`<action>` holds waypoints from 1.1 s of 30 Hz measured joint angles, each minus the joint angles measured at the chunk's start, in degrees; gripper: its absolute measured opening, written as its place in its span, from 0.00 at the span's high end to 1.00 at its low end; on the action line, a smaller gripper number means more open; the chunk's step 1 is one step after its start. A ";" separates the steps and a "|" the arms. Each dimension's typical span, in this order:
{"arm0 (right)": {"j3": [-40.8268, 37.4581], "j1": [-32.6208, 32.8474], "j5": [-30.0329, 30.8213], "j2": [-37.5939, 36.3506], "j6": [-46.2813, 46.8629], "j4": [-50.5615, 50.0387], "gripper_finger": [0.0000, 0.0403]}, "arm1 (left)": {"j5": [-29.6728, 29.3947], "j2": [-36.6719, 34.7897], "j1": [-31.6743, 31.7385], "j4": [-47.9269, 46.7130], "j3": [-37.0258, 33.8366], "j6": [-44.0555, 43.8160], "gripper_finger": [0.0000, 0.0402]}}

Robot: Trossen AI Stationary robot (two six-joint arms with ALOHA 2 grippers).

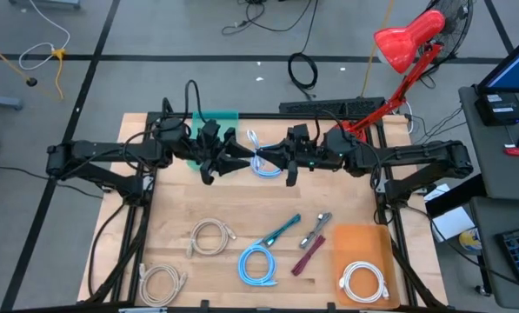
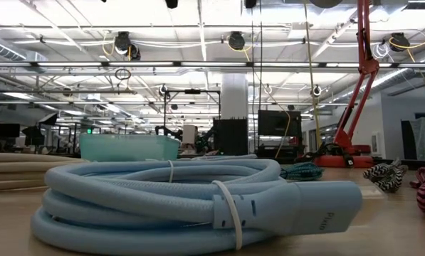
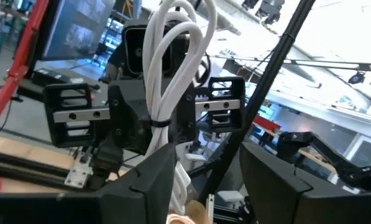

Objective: Pick & Place USB Port
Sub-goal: Put the white USB cable into the blue bin

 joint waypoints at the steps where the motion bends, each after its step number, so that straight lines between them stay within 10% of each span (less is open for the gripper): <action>1: -0.06 0.16 0.18 0.00 0.12 0.00 1.00 | 0.09 -0.04 0.29 -0.73 0.00 -0.15 0.54; 33: 0.07 4.21 4.85 1.22 0.75 -3.43 1.00 | 1.17 -1.83 0.51 -4.64 -0.09 -0.99 0.60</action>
